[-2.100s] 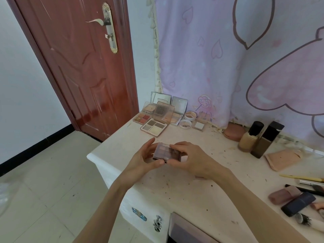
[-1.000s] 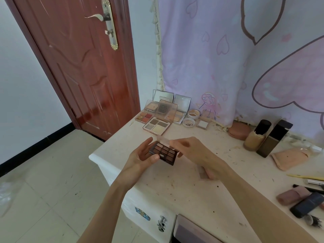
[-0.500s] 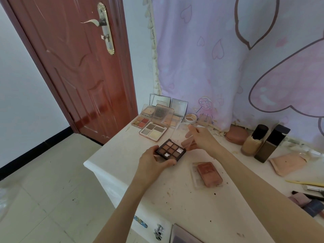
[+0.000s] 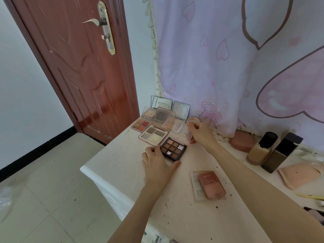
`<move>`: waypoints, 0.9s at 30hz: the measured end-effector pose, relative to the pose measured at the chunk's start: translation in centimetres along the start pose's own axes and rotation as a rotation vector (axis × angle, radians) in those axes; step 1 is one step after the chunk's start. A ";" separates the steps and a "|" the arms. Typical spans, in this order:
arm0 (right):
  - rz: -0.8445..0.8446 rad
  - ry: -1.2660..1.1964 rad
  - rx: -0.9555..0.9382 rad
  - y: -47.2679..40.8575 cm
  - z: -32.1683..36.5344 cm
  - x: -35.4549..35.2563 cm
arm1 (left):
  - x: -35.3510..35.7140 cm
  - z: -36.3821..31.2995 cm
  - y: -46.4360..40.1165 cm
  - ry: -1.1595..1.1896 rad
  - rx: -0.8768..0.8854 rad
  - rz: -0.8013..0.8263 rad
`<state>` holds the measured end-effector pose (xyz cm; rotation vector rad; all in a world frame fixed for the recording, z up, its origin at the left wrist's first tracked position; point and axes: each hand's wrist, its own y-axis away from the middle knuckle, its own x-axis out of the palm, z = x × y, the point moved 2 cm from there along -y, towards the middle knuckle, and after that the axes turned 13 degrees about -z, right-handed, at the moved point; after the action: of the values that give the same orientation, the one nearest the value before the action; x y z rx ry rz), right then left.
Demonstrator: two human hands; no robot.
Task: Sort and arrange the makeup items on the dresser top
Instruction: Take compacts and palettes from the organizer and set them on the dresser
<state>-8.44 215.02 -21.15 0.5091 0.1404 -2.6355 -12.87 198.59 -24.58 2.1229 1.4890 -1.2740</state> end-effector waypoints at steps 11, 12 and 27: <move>-0.030 -0.073 -0.009 -1.2 -0.1 -0.1 | 0.7 0.2 -0.4 0.051 -0.002 -0.095; -0.042 -0.076 -0.007 -1.3 -0.2 -0.1 | 0.8 0.2 -0.4 0.046 -0.001 -0.101; -0.125 -0.108 -0.024 -0.4 -0.7 -0.7 | 1.2 0.2 -0.2 -0.009 0.015 -0.190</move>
<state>-7.82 215.73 -21.51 0.3592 0.1744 -2.7729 -13.07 199.32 -25.61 2.0217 1.7169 -1.3581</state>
